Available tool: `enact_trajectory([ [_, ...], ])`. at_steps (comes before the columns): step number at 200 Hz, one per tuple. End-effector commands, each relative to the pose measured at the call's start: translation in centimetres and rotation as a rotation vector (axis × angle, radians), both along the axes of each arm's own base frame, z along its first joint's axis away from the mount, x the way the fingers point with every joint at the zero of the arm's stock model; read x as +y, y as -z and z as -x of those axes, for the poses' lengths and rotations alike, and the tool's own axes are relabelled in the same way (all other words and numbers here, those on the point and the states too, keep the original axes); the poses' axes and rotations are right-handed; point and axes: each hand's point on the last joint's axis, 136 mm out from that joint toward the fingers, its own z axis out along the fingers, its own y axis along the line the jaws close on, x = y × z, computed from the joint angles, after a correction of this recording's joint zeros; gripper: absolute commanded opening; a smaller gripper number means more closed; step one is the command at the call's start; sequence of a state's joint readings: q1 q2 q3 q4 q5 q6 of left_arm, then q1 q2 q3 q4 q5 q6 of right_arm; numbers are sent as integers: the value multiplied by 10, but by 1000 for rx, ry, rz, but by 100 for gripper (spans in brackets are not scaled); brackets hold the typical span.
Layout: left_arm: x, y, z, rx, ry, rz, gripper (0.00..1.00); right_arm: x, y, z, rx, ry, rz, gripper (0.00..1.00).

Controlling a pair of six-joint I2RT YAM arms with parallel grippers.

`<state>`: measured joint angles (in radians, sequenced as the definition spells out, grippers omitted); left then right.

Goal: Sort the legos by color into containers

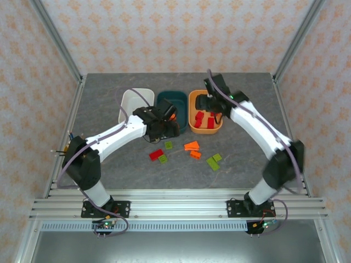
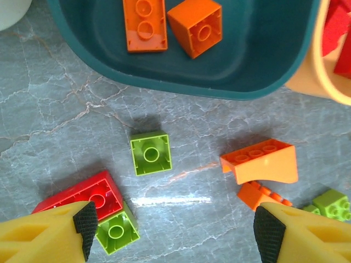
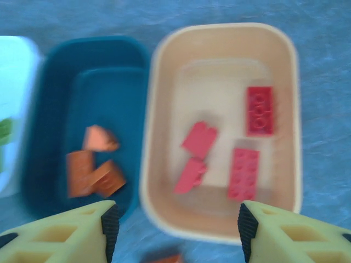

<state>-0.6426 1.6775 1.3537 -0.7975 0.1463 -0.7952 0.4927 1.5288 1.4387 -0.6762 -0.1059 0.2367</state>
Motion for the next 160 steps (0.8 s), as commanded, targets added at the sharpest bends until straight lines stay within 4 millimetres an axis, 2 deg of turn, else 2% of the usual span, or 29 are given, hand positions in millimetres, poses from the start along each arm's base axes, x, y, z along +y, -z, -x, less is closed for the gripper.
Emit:
enact_trajectory([
  [1, 10, 26, 4, 55, -43, -82, 78, 28, 6, 46, 11, -126, -189, 64],
  [14, 7, 35, 2, 74, -49, -83, 78, 38, 17, 82, 61, -188, -236, 65],
  [30, 1, 47, 0, 101, -49, -72, 78, 40, 36, 118, 120, -213, -266, 65],
  [33, 0, 50, 0, 107, -50, -73, 78, 39, 34, 125, 116, -217, -282, 65],
  [56, 1, 65, -3, 131, -60, -108, 75, 32, 44, 155, 132, -202, -354, 68],
  [85, 1, 74, -8, 130, -70, -127, 70, 16, 62, 172, 180, -154, -344, 73],
  [88, 1, 83, -7, 149, -69, -140, 70, 14, 64, 173, 189, -150, -335, 73],
  [101, -1, 91, -7, 165, -68, -144, 66, 11, 71, 178, 221, -147, -308, 73],
  [129, -2, 99, -10, 171, -71, -160, 59, 9, 69, 177, 222, -135, -301, 82],
  [160, -4, 104, -10, 176, -61, -182, 47, 7, 69, 175, 215, -123, -290, 84],
])
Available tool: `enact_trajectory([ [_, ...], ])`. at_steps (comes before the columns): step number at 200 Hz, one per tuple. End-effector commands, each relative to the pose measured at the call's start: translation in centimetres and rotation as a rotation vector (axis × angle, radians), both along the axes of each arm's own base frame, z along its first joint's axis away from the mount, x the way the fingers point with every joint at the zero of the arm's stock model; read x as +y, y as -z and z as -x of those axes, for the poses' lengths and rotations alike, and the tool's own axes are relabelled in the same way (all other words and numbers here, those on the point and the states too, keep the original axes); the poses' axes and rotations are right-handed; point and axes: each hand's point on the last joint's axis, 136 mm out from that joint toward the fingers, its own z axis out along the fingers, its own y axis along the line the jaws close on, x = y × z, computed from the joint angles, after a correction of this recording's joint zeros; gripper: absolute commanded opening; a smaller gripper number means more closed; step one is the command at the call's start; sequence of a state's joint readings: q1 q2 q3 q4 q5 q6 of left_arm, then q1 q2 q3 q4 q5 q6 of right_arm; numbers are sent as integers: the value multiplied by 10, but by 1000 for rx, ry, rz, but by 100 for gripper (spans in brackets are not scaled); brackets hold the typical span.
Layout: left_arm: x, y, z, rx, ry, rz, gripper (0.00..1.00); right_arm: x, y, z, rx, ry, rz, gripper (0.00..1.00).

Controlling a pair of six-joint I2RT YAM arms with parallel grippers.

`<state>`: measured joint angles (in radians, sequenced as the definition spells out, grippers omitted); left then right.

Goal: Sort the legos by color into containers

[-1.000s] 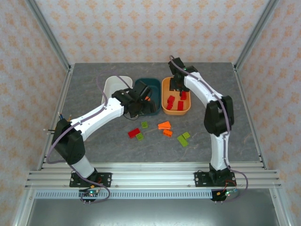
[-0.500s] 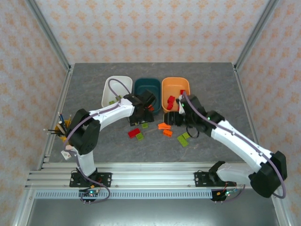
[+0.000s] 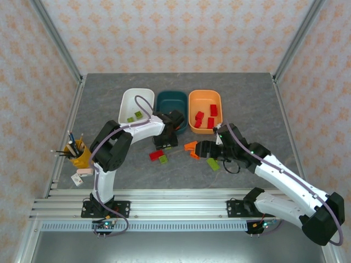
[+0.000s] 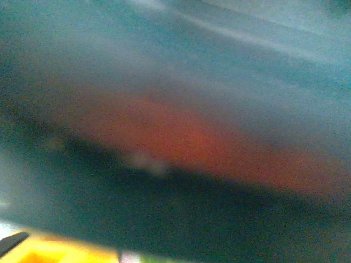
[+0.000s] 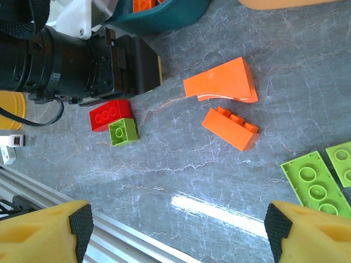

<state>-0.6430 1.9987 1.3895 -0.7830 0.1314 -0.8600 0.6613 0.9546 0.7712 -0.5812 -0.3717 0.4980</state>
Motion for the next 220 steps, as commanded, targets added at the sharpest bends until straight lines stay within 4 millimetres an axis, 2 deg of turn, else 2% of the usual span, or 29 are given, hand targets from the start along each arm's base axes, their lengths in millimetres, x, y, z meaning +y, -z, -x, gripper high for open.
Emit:
enact_trajectory([
  [1, -6, -3, -8, -38, 10, -23, 47, -3, -1, 0, 3, 18, 18, 84],
  [26, -4, -5, -7, -52, 20, -46, 33, -2, -1, -1, 8, 15, 15, 82],
  [36, -3, -10, -8, -67, 25, -52, 31, -2, 0, -1, 9, 14, 17, 81],
  [67, 6, -45, -9, -123, 33, -72, 30, 1, -9, -2, -11, -4, 8, 81],
  [72, 8, -61, -9, -155, 33, -62, 30, 2, -12, -3, -17, -8, 4, 81],
  [97, 30, -102, -7, -213, 21, -59, 29, 13, -32, -9, -78, -45, -47, 81],
  [119, 60, -120, -9, -205, -17, -30, 29, 32, -51, -19, -134, -79, -109, 83],
  [138, 88, -133, -22, -219, -54, -3, 29, 55, -61, -27, -161, -124, -100, 84],
  [157, 108, -136, -41, -210, -71, 15, 29, 77, -68, -36, -170, -150, -96, 85],
  [169, 116, -135, -54, -205, -71, 16, 29, 89, -62, -45, -151, -149, -85, 85],
  [211, 134, -103, -96, -154, -118, 41, 29, 114, -64, -69, -132, -144, -75, 85],
  [214, 134, -93, -99, -131, -118, 37, 29, 115, -64, -70, -132, -145, -75, 85],
  [220, 134, -86, -104, -120, -119, 41, 29, 116, -64, -71, -131, -146, -73, 85],
])
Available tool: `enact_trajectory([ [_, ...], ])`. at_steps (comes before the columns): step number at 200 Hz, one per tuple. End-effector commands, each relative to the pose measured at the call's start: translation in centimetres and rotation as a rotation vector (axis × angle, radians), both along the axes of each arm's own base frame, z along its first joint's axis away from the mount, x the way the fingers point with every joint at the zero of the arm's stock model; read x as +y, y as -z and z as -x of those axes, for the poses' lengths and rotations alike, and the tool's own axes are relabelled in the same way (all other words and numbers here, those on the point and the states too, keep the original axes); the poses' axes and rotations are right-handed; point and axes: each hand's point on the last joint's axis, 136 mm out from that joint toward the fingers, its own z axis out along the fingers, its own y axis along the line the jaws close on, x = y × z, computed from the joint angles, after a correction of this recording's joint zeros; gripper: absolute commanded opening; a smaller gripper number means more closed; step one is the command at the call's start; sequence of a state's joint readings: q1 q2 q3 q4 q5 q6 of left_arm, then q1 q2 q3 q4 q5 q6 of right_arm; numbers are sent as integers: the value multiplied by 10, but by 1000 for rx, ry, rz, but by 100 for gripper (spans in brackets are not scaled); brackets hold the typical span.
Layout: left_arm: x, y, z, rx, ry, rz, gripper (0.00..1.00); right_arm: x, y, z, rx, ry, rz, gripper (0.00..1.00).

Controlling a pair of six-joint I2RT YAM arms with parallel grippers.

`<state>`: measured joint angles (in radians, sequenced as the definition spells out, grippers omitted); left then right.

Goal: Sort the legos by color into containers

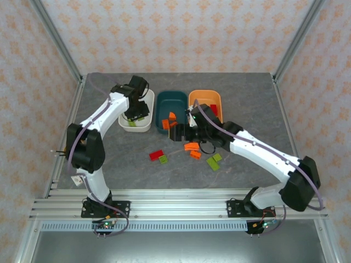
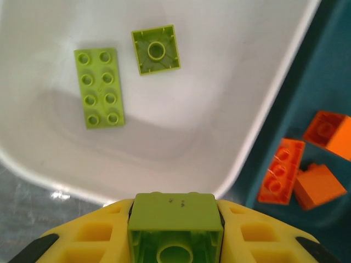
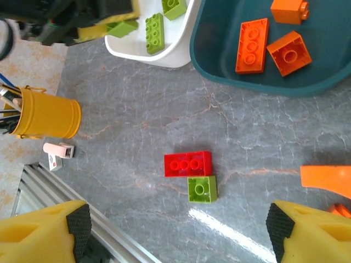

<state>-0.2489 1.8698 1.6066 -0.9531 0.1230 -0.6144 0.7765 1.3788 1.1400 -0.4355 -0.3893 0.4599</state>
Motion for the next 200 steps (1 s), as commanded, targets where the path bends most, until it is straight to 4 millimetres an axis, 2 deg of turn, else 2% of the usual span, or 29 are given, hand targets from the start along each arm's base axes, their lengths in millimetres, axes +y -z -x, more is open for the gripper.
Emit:
enact_trajectory([
  [1, 1, 19, -15, 48, 36, 19, 29, 10, -18, -13, -46, 8, -23, 85],
  [30, -3, 40, -30, 80, 46, 28, 31, 11, -14, -14, -34, 10, -10, 84],
  [66, -4, 62, -35, 119, 48, 21, 36, 6, -4, -13, -10, 22, 20, 84],
  [104, 2, 57, -36, 118, 40, -8, 49, -7, 4, -13, -13, 49, 96, 84],
  [131, 5, 37, -36, 78, 34, -20, 58, -20, 8, -11, -24, 68, 152, 83],
  [154, 8, 7, -35, 22, 25, -20, 63, -34, 3, -11, -58, 94, 190, 83],
  [177, 10, -37, -30, -71, 12, -11, 67, -49, -6, -12, -103, 113, 242, 82],
  [180, 10, -38, -30, -73, 11, -12, 68, -51, -7, -11, -109, 111, 250, 83],
  [184, 11, -54, -27, -109, 10, -5, 69, -53, -9, -11, -117, 112, 259, 82],
  [200, 14, -83, -16, -167, 11, 4, 73, -62, -13, -9, -133, 106, 306, 83],
])
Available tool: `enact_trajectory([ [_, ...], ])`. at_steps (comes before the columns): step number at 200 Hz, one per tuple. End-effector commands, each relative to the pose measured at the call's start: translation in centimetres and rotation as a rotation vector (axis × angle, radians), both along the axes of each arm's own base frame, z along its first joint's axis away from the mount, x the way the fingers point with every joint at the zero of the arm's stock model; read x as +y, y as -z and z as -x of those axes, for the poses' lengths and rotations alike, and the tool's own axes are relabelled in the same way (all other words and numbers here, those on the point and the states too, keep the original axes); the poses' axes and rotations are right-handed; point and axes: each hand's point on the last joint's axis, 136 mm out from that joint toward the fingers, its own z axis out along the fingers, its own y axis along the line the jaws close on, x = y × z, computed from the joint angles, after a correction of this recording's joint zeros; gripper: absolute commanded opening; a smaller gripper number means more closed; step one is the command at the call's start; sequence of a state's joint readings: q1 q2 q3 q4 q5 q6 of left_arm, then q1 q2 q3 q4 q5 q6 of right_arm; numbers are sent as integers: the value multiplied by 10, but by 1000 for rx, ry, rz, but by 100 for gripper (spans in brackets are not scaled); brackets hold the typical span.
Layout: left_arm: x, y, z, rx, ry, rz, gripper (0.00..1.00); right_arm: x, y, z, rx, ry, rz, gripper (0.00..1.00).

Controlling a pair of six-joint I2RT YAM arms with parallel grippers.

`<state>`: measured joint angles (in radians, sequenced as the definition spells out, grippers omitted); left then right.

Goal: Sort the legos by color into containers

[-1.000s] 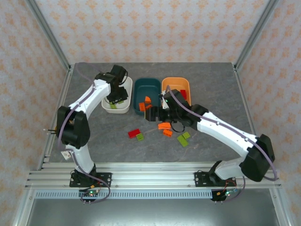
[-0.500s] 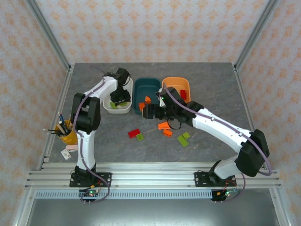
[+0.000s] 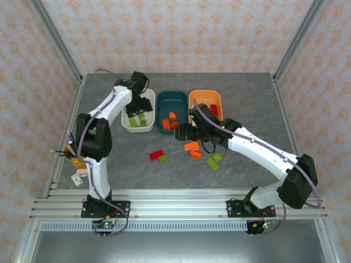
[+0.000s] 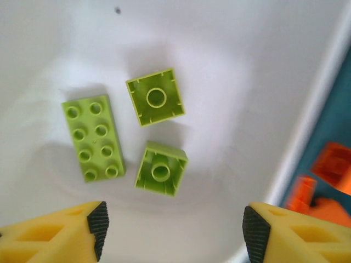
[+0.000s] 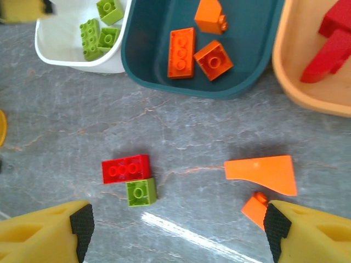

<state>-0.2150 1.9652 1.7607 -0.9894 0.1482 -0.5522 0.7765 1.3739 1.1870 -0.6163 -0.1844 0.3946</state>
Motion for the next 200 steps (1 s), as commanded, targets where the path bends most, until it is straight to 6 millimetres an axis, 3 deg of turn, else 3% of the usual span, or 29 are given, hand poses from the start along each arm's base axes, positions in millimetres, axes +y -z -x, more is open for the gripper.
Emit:
enact_trajectory([
  [1, 11, -77, 15, -153, -23, -4, 73, -22, -24, -1, -82, 7, 88, 83],
  [43, 12, -134, 57, -306, -9, 73, 79, -38, -31, 7, -80, -37, 193, 89],
  [79, 12, -148, 110, -365, 14, 149, 81, -45, -29, 17, -43, -52, 224, 86],
  [102, 9, -133, 147, -343, 25, 192, 81, -42, -23, 25, -7, -63, 202, 83],
  [143, 13, -84, 215, -246, -18, 221, 81, -36, -9, 39, 10, -91, 226, 81],
  [175, 15, -54, 253, -179, -44, 249, 81, -19, 4, 51, 7, -140, 251, 81],
  [200, 15, -43, 272, -127, -37, 257, 81, -5, 13, 60, 3, -163, 265, 80],
])
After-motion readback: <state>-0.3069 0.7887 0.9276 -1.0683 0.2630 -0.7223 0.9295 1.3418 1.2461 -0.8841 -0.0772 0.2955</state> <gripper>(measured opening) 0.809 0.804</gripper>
